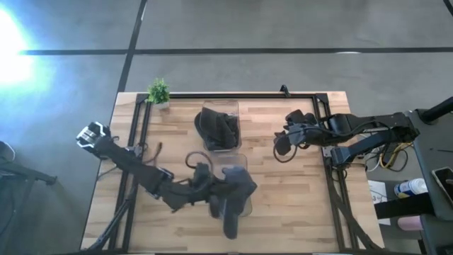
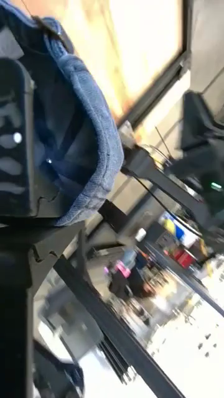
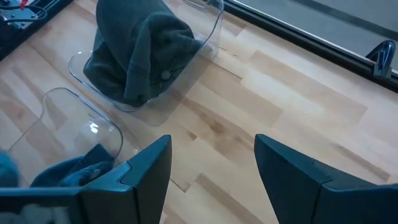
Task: Pick & Place hat
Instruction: Put the blue cap into the bottom transparent bin
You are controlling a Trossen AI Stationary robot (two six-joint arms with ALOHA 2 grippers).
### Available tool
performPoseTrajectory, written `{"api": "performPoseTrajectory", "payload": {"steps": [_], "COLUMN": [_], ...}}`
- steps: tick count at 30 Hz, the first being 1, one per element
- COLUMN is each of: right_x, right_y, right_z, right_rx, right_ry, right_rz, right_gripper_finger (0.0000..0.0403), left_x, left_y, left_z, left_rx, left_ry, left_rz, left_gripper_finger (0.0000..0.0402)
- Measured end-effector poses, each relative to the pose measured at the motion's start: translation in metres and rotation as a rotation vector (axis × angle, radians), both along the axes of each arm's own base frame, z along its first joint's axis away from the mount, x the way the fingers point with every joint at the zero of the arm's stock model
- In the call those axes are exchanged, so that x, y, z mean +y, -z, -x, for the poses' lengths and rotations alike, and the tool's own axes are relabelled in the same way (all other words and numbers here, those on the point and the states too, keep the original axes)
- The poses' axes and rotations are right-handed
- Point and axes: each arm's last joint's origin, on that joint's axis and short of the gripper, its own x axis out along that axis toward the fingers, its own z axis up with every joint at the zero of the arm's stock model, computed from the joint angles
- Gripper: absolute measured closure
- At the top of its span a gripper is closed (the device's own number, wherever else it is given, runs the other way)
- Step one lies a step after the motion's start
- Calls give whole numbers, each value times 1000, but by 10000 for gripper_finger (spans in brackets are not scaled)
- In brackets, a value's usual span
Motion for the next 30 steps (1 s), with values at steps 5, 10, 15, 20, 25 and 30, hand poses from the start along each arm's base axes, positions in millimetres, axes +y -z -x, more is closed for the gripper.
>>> {"api": "performPoseTrajectory", "payload": {"steps": [5,10,15,20,25,30], "right_x": [0,0,0,0,0,0], "right_y": [2,2,4,5,5,5], "right_z": [0,1,3,3,3,3], "right_rx": [8,21,48,50,51,52], "right_ry": [-3,-11,-13,-11,-3,-2], "right_rz": [3,4,5,9,22,23], "right_gripper_finger": [179,179,179,179,179,179], "left_x": [3,16,32,32,22,23], "left_y": [28,15,-3,12,46,45], "left_z": [-15,-8,9,5,-11,-15], "left_rx": [65,41,76,120,129,42], "left_ry": [-31,-54,-51,16,26,15], "left_rz": [-21,-35,-104,-88,-29,15], "left_gripper_finger": [401,401,401,401,401,401]}}
